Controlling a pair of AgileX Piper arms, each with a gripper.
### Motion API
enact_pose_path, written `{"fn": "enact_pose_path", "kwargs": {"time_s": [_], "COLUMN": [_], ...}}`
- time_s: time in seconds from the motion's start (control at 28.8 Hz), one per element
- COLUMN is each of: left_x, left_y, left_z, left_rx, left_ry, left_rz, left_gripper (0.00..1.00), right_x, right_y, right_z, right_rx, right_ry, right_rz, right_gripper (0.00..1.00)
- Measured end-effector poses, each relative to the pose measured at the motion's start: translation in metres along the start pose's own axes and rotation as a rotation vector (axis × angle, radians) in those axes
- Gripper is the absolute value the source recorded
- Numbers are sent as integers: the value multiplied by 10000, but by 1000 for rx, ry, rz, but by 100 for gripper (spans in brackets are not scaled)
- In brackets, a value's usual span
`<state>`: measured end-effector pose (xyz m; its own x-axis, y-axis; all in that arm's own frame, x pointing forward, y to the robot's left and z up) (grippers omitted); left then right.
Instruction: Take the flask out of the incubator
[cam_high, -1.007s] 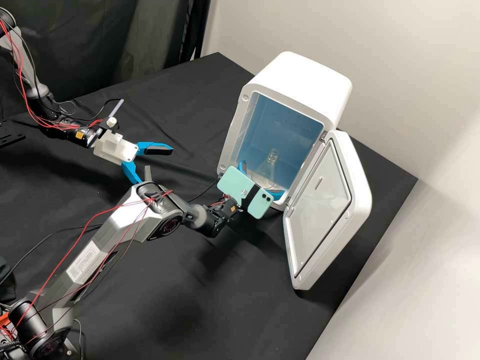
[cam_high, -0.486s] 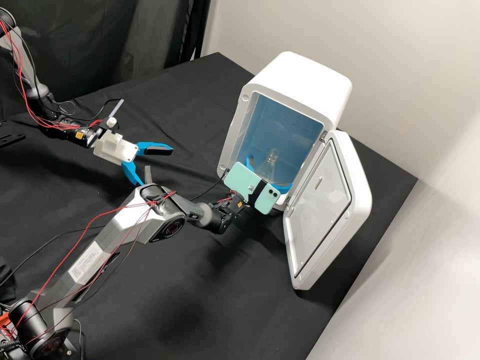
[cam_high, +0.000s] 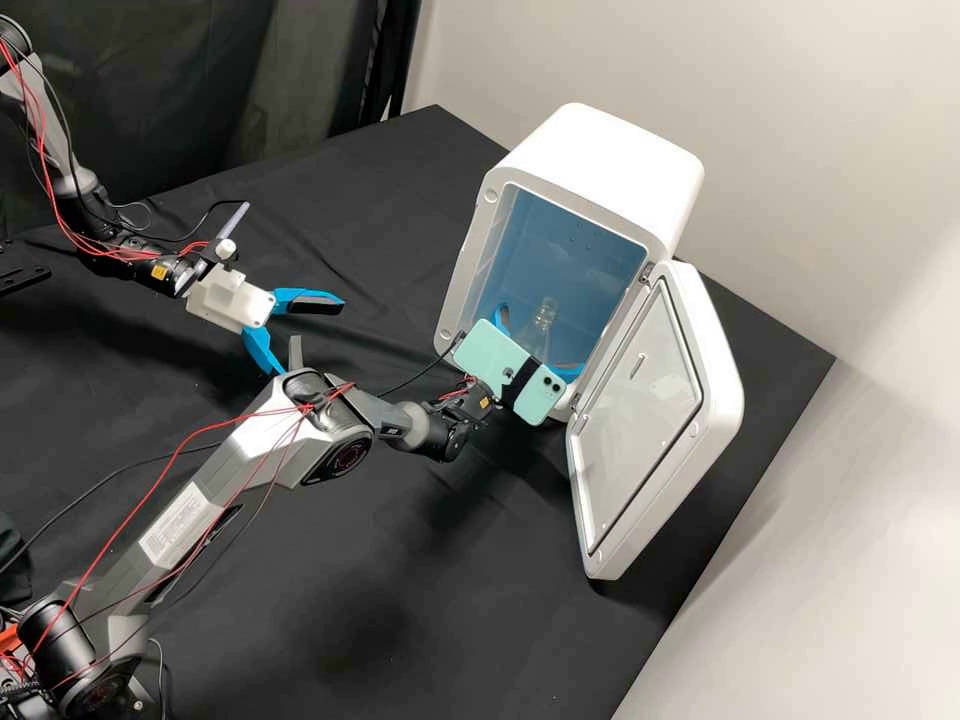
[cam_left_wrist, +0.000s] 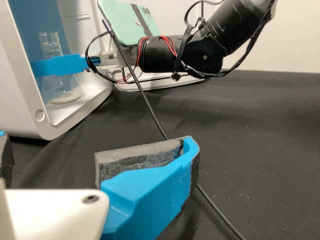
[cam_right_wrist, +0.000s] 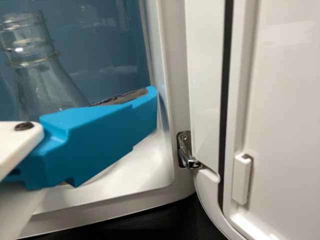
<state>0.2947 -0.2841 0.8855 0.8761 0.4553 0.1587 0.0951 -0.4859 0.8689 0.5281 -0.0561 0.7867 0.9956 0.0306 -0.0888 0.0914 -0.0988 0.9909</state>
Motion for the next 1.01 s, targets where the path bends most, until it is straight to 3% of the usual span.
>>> {"fn": "enact_pose_path", "kwargs": {"time_s": [0.28, 0.76, 1.01], "left_x": [0, 0, 0], "left_y": [0, 0, 0], "left_z": [0, 0, 0], "left_rx": [0, 0, 0], "left_ry": [0, 0, 0], "left_rz": [0, 0, 0], "left_gripper": [100, 100, 100], "right_x": [10, 99, 163], "right_y": [-45, 59, 65], "right_z": [-51, -176, -158], "right_rx": [0, -21, -28], "right_ry": [10, 45, 37], "right_rz": [-10, 12, 12], "right_gripper": [100, 100, 100]}}
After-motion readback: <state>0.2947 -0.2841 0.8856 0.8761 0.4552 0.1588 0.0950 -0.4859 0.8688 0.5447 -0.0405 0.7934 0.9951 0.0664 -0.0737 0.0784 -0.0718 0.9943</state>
